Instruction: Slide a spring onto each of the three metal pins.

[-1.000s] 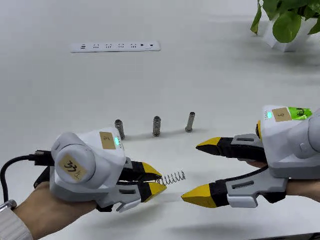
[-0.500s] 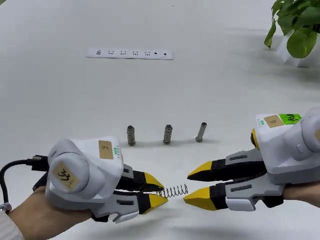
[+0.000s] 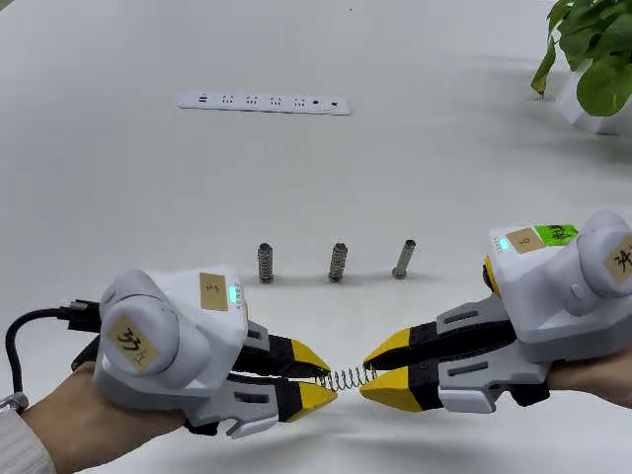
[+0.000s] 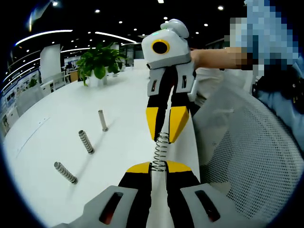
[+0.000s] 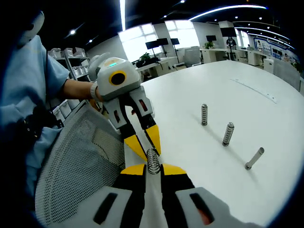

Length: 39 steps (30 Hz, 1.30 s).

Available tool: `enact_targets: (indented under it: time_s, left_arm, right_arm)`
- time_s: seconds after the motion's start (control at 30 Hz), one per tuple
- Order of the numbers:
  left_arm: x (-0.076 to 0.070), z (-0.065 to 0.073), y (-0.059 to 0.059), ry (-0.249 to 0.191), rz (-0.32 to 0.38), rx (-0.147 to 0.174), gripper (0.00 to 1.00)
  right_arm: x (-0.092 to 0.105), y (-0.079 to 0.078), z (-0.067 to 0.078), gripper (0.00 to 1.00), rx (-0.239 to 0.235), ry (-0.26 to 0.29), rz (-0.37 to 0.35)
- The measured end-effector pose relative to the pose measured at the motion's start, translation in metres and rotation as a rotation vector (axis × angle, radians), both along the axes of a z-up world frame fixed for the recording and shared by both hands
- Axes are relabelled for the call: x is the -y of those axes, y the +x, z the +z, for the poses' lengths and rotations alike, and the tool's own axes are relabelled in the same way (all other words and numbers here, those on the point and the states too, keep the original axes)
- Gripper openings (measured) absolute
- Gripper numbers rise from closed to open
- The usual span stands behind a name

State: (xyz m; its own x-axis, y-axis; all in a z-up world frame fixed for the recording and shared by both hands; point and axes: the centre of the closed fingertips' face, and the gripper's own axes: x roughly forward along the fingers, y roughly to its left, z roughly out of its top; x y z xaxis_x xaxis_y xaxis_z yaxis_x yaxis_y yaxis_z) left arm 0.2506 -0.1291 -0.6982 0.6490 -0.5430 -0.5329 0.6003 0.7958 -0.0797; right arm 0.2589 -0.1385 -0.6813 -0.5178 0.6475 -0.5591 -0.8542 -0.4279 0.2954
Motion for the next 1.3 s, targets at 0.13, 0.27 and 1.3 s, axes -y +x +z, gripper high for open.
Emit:
enact_targets:
  time_s: [0.13, 0.27, 1.3]
  left_arm:
    - [0.002, -0.001, 0.000, -0.001, 0.000, -0.003, 0.10]
    - [0.004, -0.001, 0.001, 0.003, -0.001, -0.012, 0.10]
    - [0.014, -0.005, 0.006, -0.018, 0.021, -0.049, 0.09]
  right_arm:
    - [0.001, -0.001, 0.000, 0.12, 0.000, -0.009, 0.003]
    - [0.002, -0.001, 0.002, 0.11, 0.038, -0.009, 0.013]
    - [-0.001, -0.005, 0.015, 0.12, 0.209, 0.011, 0.099]
